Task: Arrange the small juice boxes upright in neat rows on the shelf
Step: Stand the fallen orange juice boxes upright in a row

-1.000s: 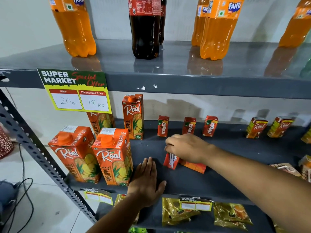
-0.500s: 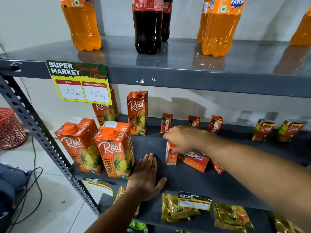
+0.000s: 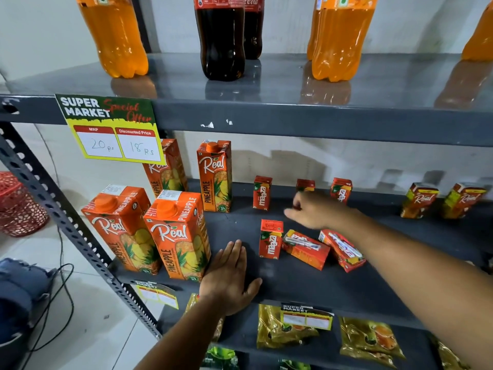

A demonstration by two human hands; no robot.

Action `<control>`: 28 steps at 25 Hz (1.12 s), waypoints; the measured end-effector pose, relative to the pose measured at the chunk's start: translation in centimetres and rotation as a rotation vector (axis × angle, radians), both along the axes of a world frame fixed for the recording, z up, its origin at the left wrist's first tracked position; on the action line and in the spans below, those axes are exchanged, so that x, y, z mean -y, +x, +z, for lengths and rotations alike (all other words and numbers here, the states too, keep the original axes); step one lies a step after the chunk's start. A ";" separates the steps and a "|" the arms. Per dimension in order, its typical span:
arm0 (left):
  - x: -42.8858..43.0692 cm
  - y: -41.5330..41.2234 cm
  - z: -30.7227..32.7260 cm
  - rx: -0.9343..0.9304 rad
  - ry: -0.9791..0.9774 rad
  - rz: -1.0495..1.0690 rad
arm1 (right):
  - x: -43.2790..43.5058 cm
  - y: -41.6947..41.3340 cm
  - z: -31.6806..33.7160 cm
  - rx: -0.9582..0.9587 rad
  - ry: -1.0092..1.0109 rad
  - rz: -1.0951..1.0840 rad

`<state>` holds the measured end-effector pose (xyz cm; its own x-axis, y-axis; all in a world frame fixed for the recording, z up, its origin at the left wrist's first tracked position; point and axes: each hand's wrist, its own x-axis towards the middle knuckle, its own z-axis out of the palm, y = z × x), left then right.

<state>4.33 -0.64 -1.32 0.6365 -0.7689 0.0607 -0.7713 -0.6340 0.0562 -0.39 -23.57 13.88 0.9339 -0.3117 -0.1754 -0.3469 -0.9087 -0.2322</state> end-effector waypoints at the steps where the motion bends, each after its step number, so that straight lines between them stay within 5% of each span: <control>1: 0.0 0.1 0.0 0.000 0.007 0.001 | 0.9 -1.2 -0.8 -0.102 -0.051 -0.003; 4: 0.0 0.3 -0.3 -0.001 0.015 -0.001 | 1.6 -4.6 -4.8 -0.298 -0.209 0.000; 9: 0.1 0.2 -0.4 -0.009 0.019 0.001 | 0.9 -5.2 -7.0 -0.062 -0.229 -0.043; 16: 0.1 0.0 -0.2 -0.044 0.032 0.014 | -0.9 -2.5 -7.3 0.019 -0.109 -0.136; 23: 0.2 0.0 0.0 -0.040 0.031 0.027 | -2.6 -4.6 -9.7 0.620 0.298 -0.492; 28: 0.1 -0.1 0.1 -0.041 0.037 0.024 | -3.4 -5.8 -9.9 0.602 0.392 -0.553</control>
<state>4.20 -0.76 -1.20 0.6563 -0.7545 0.0061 -0.7533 -0.6546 0.0637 -6.14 -20.20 3.97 0.6366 -0.7638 0.1062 -0.4298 -0.4658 -0.7735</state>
